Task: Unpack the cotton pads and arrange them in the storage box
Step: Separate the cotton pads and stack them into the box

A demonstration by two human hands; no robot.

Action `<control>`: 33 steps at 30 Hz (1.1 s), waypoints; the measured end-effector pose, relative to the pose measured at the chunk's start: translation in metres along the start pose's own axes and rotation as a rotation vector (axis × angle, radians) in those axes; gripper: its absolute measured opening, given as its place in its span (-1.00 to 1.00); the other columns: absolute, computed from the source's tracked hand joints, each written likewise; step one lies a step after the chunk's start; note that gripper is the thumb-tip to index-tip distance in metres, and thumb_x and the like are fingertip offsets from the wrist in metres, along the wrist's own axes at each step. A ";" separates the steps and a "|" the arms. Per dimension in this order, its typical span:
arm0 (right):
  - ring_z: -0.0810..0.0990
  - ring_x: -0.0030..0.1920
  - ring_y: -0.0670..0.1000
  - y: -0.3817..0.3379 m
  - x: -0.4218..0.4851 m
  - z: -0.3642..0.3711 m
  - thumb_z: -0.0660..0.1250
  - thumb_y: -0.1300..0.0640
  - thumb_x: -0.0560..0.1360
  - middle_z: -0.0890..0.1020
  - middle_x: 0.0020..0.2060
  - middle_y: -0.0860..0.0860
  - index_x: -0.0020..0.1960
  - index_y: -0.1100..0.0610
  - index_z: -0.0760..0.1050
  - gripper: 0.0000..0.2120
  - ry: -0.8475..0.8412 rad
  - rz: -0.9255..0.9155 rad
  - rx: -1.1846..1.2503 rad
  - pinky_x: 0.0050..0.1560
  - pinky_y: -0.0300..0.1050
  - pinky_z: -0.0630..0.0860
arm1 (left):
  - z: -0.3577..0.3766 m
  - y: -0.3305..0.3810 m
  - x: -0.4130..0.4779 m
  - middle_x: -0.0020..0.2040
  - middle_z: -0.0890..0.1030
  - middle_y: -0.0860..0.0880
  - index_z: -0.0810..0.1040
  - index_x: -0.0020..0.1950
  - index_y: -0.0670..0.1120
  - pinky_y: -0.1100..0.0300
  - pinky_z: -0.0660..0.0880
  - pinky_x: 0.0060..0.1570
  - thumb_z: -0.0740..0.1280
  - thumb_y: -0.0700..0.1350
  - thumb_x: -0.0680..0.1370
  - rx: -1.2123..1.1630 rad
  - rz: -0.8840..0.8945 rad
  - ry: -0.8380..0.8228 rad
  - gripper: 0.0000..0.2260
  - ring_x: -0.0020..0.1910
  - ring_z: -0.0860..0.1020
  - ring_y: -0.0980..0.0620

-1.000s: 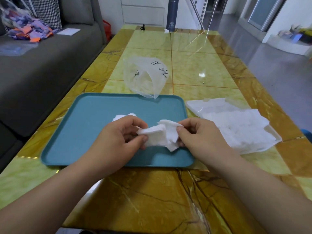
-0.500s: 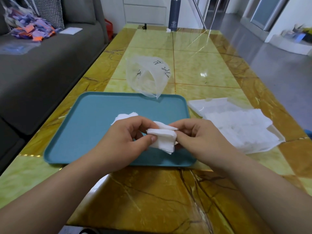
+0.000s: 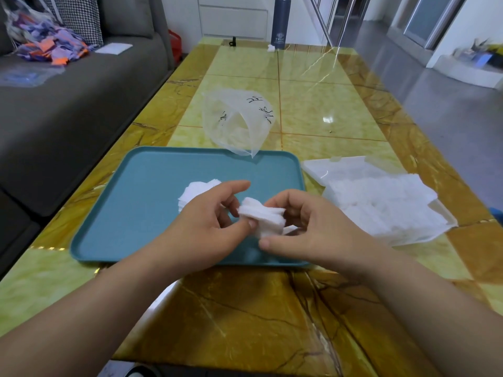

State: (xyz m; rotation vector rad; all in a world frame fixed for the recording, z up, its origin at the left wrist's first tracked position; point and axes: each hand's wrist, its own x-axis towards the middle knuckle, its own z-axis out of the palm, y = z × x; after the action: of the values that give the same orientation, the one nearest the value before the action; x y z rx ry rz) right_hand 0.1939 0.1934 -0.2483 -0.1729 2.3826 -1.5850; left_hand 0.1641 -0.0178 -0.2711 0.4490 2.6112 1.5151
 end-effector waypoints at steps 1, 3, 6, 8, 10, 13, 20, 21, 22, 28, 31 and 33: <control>0.73 -0.01 0.07 0.000 0.000 0.001 0.66 0.17 0.35 0.74 -0.06 0.01 0.10 0.03 0.60 -0.62 0.011 -0.006 0.005 0.07 0.06 0.67 | 0.000 0.000 0.000 -0.07 0.58 0.02 0.54 0.39 0.09 0.37 0.43 -0.28 0.48 -0.14 0.55 0.018 0.012 -0.015 -0.58 -0.32 0.51 0.11; 0.72 -0.06 0.12 0.000 0.000 0.003 0.69 0.11 0.32 0.74 -0.09 0.04 0.07 0.04 0.60 -0.60 0.053 -0.026 -0.005 -0.01 0.03 0.66 | 0.000 0.003 0.000 -0.22 0.60 -0.03 0.67 0.15 0.05 0.36 0.40 -0.33 0.48 -0.17 0.55 0.018 0.047 -0.031 -0.79 -0.37 0.48 0.13; 0.73 -0.12 0.08 0.000 0.003 0.004 0.58 0.16 0.45 0.75 -0.16 0.02 0.02 0.07 0.63 -0.80 0.164 -0.063 -0.047 -0.06 0.00 0.64 | 0.000 0.006 -0.001 -0.34 0.57 0.04 0.69 -0.04 0.01 0.34 0.35 -0.40 0.50 -0.14 0.54 -0.023 0.062 -0.036 -0.94 -0.41 0.42 0.15; 0.71 -0.14 0.04 0.002 0.005 0.003 0.51 0.18 0.51 0.74 -0.19 0.01 -0.01 0.04 0.63 -0.89 0.285 -0.071 -0.072 -0.09 -0.05 0.62 | 0.002 0.003 0.002 -0.31 0.59 0.13 0.67 -0.03 0.07 0.33 0.37 -0.39 0.51 -0.10 0.54 0.012 0.047 0.009 -0.92 -0.41 0.43 0.15; 0.67 -0.20 -0.04 0.005 0.005 0.000 0.46 0.18 0.54 0.71 -0.20 -0.01 -0.01 0.01 0.60 -0.90 0.425 -0.067 -0.062 -0.20 -0.17 0.57 | 0.007 -0.002 0.008 -0.23 0.60 0.21 0.64 0.02 0.11 0.33 0.43 -0.29 0.50 -0.07 0.54 0.122 0.013 0.079 -0.89 -0.40 0.46 0.17; 0.57 -0.28 -0.14 0.007 0.005 -0.005 0.39 0.17 0.60 0.66 -0.20 -0.06 0.03 -0.01 0.54 -0.91 0.567 -0.070 -0.032 -0.32 -0.38 0.44 | 0.019 0.001 0.018 -0.01 0.56 0.17 0.62 0.19 0.07 0.21 0.50 0.00 0.44 0.02 0.56 0.350 -0.026 0.066 -0.78 -0.18 0.50 0.19; 0.60 -0.14 -0.14 0.010 0.006 -0.006 0.31 0.12 0.65 0.65 -0.12 -0.10 0.11 -0.04 0.52 -0.92 0.609 -0.060 -0.034 -0.25 -0.40 0.46 | 0.043 0.020 0.032 0.21 0.54 0.09 0.48 0.43 0.08 0.01 0.53 0.21 0.41 0.25 0.51 0.505 -0.113 -0.082 -0.46 0.13 0.56 0.03; 0.60 -0.14 -0.14 0.010 0.006 -0.006 0.31 0.12 0.65 0.66 -0.12 -0.10 0.11 -0.04 0.52 -0.92 0.608 -0.059 -0.035 -0.25 -0.39 0.47 | 0.043 0.022 0.033 0.20 0.55 0.10 0.48 0.44 0.08 0.04 0.53 0.21 0.43 0.21 0.50 0.490 -0.133 -0.110 -0.46 0.14 0.56 0.03; 0.60 -0.15 -0.13 0.011 0.006 -0.007 0.32 0.12 0.65 0.66 -0.13 -0.09 0.10 -0.04 0.53 -0.92 0.605 -0.061 -0.032 -0.26 -0.38 0.47 | 0.043 0.023 0.034 0.15 0.56 0.12 0.49 0.42 0.08 0.07 0.53 0.18 0.46 0.17 0.49 0.461 -0.161 -0.135 -0.47 0.14 0.57 0.04; 0.59 -0.20 -0.18 0.011 0.006 -0.006 0.35 0.15 0.62 0.64 -0.17 -0.12 0.07 -0.04 0.54 -0.90 0.589 -0.074 -0.057 -0.27 -0.43 0.44 | 0.035 0.020 0.031 -0.18 0.66 0.08 0.63 -0.08 0.05 0.22 0.56 -0.17 0.55 -0.02 0.44 0.201 -0.246 -0.127 -0.86 -0.19 0.61 0.14; 0.58 -0.21 -0.19 0.012 0.006 -0.006 0.36 0.15 0.61 0.65 -0.17 -0.12 0.08 -0.03 0.55 -0.90 0.580 -0.063 -0.062 -0.26 -0.44 0.43 | 0.027 0.020 0.024 -0.23 0.70 0.03 0.68 -0.13 0.00 0.36 0.51 -0.28 0.55 -0.07 0.47 0.062 -0.203 -0.089 -0.92 -0.28 0.59 0.18; 0.61 -0.19 -0.16 0.012 0.006 -0.007 0.37 0.15 0.61 0.67 -0.16 -0.10 0.07 -0.03 0.56 -0.90 0.579 -0.061 -0.052 -0.25 -0.41 0.45 | 0.021 0.023 0.017 -0.23 0.72 0.04 0.72 -0.12 -0.02 0.42 0.48 -0.29 0.56 -0.09 0.49 -0.046 -0.183 -0.091 -0.95 -0.30 0.59 0.23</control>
State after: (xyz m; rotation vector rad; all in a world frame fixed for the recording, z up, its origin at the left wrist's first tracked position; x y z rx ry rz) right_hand 0.1864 0.2023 -0.2577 0.2414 2.8646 -1.7890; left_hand 0.1569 0.0153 -0.2605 0.2596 2.4669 1.4577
